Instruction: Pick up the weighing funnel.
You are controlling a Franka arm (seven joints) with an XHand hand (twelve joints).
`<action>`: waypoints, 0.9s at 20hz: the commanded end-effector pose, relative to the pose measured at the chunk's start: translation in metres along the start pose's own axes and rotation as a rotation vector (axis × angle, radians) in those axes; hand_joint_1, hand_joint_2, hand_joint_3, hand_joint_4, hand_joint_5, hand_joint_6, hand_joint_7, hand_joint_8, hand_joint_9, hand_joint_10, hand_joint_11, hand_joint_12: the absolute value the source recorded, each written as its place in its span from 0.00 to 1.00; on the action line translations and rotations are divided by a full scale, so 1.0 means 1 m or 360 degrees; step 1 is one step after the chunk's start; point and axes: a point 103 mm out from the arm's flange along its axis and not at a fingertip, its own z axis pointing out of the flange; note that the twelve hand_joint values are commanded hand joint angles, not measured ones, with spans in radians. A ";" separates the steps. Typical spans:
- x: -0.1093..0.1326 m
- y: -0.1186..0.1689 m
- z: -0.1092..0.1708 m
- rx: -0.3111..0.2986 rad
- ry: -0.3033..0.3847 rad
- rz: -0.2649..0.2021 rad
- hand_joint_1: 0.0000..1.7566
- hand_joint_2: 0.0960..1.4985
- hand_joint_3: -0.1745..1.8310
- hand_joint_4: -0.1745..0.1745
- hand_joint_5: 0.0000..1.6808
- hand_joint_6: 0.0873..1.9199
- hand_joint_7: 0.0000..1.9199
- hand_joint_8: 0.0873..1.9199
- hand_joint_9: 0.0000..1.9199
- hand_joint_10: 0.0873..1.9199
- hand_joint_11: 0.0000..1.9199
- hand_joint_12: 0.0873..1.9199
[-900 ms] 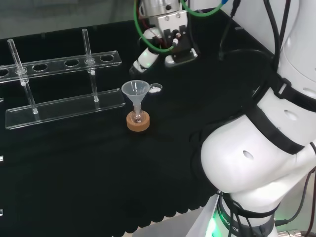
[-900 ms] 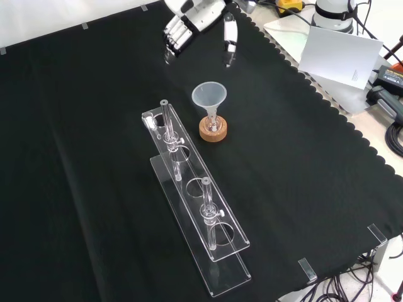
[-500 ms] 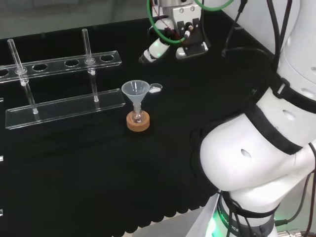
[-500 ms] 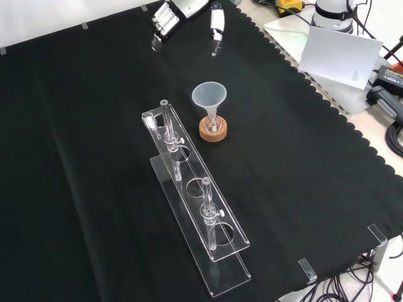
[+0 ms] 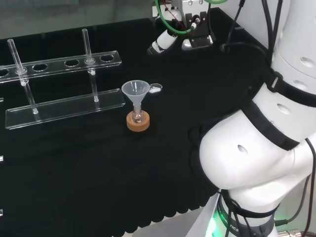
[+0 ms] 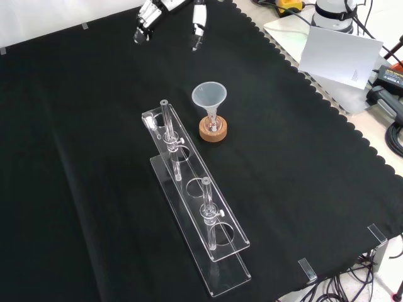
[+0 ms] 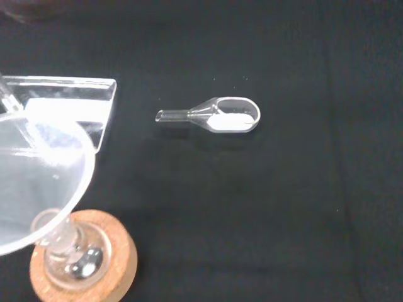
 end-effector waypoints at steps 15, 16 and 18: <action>-0.041 0.095 0.039 0.0017 0.0072 -0.0044 0.47 0.44 0.25 0.35 0.32 0.00 0.19 0.35 0.36 0.27 0.25 0.65; -0.043 0.098 0.042 0.0022 0.0079 -0.0048 0.47 0.44 0.25 0.35 0.32 0.00 0.19 0.35 0.36 0.27 0.25 0.65; -0.043 0.106 0.049 0.0038 0.0075 -0.0053 0.47 0.44 0.26 0.35 0.33 0.01 0.20 0.35 0.37 0.27 0.26 0.65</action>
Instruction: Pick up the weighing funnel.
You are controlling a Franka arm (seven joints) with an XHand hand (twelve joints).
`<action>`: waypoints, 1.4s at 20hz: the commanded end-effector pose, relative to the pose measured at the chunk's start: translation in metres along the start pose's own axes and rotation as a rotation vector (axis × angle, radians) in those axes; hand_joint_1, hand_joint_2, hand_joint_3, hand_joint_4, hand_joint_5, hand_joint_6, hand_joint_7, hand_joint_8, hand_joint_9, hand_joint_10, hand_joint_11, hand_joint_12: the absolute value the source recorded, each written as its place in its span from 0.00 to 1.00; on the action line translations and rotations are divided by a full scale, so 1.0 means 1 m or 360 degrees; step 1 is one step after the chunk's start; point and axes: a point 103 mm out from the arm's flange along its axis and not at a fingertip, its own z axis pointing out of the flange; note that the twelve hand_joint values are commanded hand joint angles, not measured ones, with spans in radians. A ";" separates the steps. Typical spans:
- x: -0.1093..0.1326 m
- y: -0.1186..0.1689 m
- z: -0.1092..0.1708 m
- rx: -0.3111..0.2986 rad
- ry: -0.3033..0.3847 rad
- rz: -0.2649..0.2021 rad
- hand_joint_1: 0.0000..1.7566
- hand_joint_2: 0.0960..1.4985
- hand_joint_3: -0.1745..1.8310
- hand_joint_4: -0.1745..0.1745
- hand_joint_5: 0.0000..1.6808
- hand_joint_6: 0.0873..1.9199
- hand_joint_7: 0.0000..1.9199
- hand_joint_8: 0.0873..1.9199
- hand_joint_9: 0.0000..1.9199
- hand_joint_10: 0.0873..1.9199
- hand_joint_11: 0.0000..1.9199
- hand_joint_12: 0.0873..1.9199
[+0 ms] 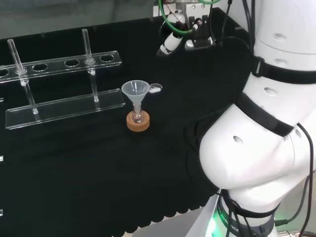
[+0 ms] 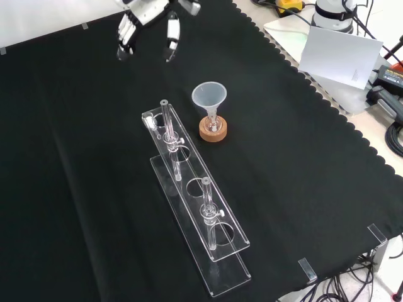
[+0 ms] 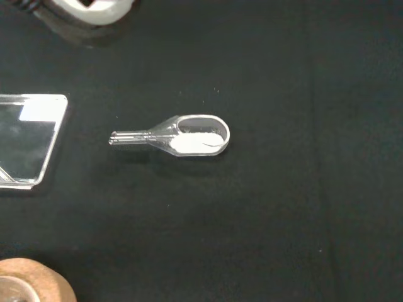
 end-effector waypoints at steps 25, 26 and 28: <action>0.012 0.073 0.102 0.0153 -0.0209 0.0015 0.47 0.39 0.31 0.41 0.30 0.16 0.14 0.37 0.26 0.32 0.17 0.68; 0.013 0.072 0.104 0.0161 -0.0217 0.0017 0.47 0.39 0.31 0.42 0.29 0.18 0.14 0.37 0.25 0.32 0.17 0.68; 0.015 0.071 0.108 0.0168 -0.0237 0.0021 0.47 0.39 0.31 0.43 0.29 0.21 0.13 0.37 0.25 0.33 0.16 0.68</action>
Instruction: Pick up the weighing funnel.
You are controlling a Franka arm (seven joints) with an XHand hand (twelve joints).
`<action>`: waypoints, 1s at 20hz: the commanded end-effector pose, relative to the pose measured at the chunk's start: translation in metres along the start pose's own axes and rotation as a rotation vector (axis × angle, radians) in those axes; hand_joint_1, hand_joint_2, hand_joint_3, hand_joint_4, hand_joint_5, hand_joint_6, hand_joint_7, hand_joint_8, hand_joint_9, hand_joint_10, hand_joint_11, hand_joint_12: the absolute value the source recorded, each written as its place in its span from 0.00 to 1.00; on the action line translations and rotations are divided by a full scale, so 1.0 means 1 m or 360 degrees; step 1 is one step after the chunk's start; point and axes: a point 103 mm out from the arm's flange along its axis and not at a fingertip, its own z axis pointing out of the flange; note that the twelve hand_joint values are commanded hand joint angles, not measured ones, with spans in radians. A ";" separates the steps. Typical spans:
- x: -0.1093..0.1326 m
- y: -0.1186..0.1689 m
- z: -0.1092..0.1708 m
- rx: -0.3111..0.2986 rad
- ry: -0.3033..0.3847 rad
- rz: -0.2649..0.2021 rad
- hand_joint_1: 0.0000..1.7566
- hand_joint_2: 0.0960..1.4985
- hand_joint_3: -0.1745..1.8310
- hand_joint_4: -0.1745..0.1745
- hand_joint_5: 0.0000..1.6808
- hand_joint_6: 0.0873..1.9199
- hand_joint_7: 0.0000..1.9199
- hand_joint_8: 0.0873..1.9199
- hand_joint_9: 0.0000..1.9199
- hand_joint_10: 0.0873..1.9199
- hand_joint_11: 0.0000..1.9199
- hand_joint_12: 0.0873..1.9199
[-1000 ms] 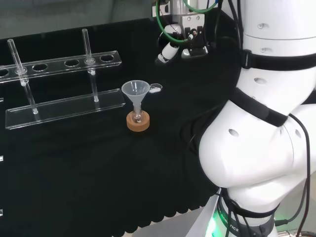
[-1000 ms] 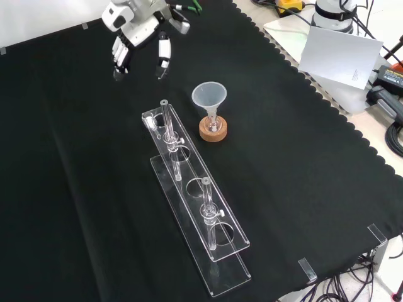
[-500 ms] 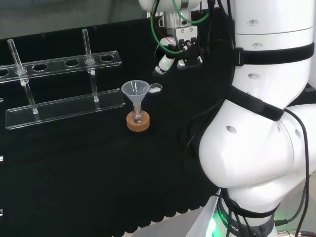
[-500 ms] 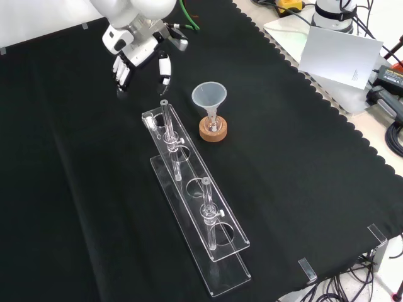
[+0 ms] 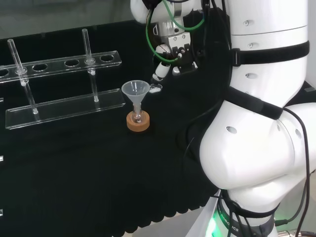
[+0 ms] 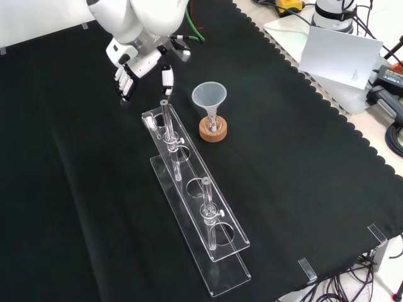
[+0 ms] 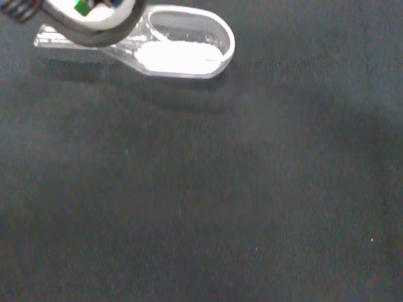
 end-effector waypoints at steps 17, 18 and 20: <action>0.014 0.011 0.040 0.0063 -0.0143 0.0050 0.47 0.38 0.32 0.47 0.30 0.34 0.12 0.37 0.24 0.33 0.15 0.69; 0.014 0.012 0.041 0.0065 -0.0131 0.0048 0.47 0.38 0.32 0.47 0.30 0.34 0.12 0.37 0.25 0.33 0.15 0.69; 0.014 0.015 0.044 0.0069 -0.0123 0.0050 0.48 0.38 0.32 0.47 0.30 0.34 0.13 0.38 0.25 0.33 0.15 0.69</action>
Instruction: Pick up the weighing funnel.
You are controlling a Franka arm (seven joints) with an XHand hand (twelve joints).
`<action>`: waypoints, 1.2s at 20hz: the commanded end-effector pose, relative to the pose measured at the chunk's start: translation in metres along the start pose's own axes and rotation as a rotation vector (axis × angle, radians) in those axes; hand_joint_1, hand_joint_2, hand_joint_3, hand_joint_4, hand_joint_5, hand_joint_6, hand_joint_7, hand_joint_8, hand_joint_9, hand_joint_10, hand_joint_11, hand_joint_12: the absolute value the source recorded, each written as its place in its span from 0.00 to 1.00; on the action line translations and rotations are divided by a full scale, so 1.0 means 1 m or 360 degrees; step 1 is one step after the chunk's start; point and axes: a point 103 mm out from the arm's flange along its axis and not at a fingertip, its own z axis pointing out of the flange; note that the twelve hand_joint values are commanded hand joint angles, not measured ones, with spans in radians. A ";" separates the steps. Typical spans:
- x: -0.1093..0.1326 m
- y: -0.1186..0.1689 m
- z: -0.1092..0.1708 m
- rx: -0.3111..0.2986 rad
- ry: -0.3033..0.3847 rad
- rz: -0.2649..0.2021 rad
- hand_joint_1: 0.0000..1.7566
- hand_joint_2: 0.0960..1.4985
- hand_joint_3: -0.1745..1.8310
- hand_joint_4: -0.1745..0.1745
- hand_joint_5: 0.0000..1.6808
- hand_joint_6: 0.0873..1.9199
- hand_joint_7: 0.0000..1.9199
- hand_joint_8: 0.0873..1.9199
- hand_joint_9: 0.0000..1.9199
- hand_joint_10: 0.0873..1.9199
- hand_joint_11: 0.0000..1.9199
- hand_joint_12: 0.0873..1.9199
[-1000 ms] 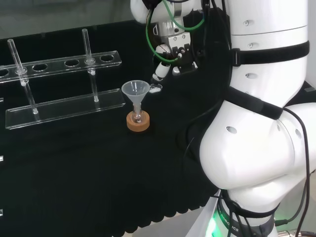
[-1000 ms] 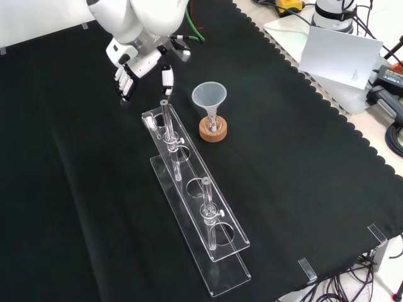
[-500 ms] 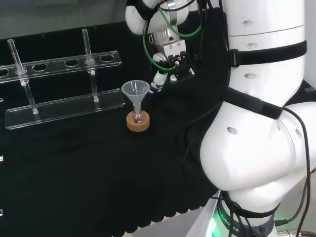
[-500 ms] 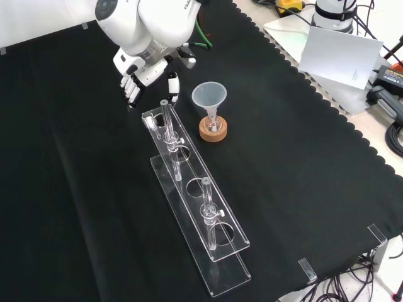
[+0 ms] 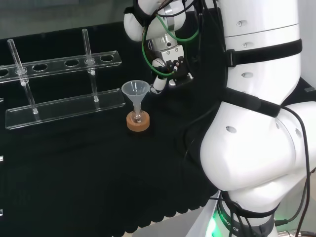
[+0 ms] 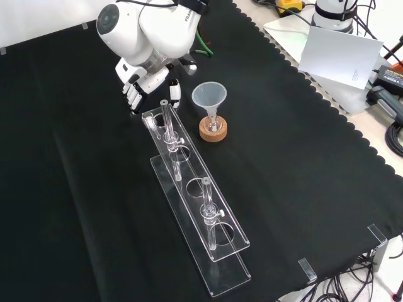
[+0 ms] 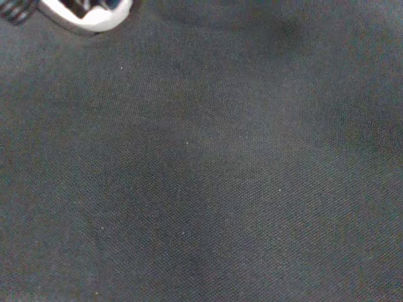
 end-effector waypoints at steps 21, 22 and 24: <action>-0.001 0.021 0.001 0.0029 -0.0016 0.0014 0.50 0.39 0.33 0.52 0.38 0.38 0.15 0.38 0.27 0.33 0.18 0.68; -0.001 0.021 0.002 0.0032 -0.0018 0.0011 0.50 0.39 0.33 0.53 0.38 0.38 0.15 0.37 0.27 0.32 0.18 0.68; 0.002 0.022 0.003 0.0027 -0.0020 0.0001 0.50 0.39 0.34 0.54 0.40 0.38 0.16 0.37 0.28 0.32 0.18 0.68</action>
